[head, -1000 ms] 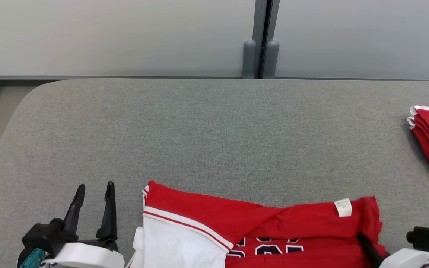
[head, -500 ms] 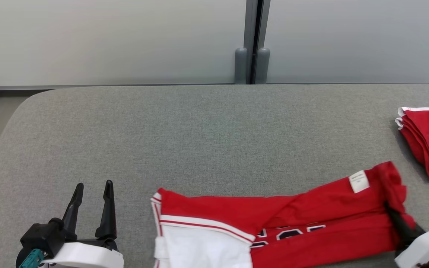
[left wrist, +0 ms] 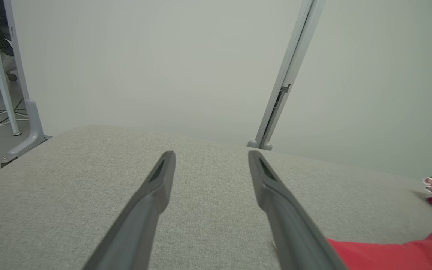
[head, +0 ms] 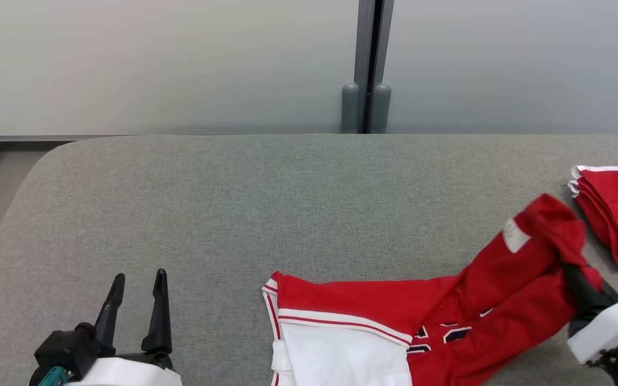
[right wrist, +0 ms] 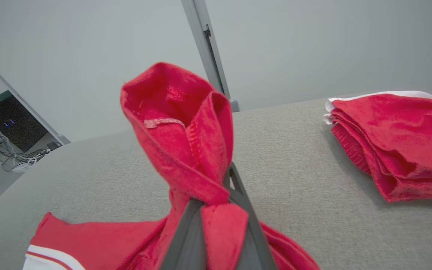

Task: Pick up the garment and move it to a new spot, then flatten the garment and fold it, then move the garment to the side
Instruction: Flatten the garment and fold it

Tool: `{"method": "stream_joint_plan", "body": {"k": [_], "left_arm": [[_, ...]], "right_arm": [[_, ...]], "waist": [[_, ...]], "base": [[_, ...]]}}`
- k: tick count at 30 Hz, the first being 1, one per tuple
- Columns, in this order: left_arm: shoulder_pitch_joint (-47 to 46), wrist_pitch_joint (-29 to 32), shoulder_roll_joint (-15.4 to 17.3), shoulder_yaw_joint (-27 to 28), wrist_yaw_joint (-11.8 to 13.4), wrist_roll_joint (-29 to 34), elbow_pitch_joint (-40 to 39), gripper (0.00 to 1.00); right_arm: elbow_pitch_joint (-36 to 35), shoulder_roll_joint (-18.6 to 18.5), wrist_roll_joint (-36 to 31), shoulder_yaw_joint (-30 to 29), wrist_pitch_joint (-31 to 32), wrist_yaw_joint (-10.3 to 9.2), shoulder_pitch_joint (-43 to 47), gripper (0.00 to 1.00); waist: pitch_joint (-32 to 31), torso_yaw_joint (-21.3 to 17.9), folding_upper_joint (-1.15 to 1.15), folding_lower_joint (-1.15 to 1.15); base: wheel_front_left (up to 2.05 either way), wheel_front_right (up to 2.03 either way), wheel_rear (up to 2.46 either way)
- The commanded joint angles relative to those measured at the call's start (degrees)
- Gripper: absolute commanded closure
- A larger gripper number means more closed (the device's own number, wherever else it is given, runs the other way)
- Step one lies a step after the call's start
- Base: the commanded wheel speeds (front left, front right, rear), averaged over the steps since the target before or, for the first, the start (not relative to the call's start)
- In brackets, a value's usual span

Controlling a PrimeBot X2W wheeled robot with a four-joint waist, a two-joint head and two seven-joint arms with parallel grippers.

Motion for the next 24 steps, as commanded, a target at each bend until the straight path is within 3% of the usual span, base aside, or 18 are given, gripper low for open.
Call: {"method": "stream_joint_plan", "body": {"k": [1,7,12,18,24], "left_arm": [[0.75,-0.24,-0.03,0.21,-0.26,-0.21,0.28,0.0],[-0.06,-0.24,-0.1,0.12,-0.59,-0.41,0.96,0.0],[-1.29,-0.22,-0.39,-0.41,-0.78,-0.26,1.54,0.0],[-2.62,-0.22,-0.66,-0.93,-1.19,-0.15,2.89,0.0],[-3.19,-0.22,-1.13,-1.37,-1.55,-0.01,4.01,0.0]], "right_arm": [[-3.21,0.58,-0.78,0.58,1.04,0.01,0.95,1.0],[-11.6,3.74,-2.16,3.99,4.99,0.01,1.47,1.0],[-13.79,7.08,-2.14,8.22,7.16,0.01,-0.45,1.0],[-10.33,11.59,-1.02,14.58,7.63,0.01,-3.75,1.0],[-3.18,13.75,-0.54,19.02,7.16,0.02,-6.15,1.0]], "waist": [[-0.06,0.32,0.0,0.0],[0.62,1.87,0.0,0.0],[1.63,3.61,0.0,0.0],[2.51,7.53,0.0,0.0],[3.05,11.88,0.0,0.0]], "base": [[0.0,0.0,0.0],[0.0,0.0,0.0],[0.0,0.0,0.0],[0.0,0.0,0.0],[0.0,0.0,0.0]]}}
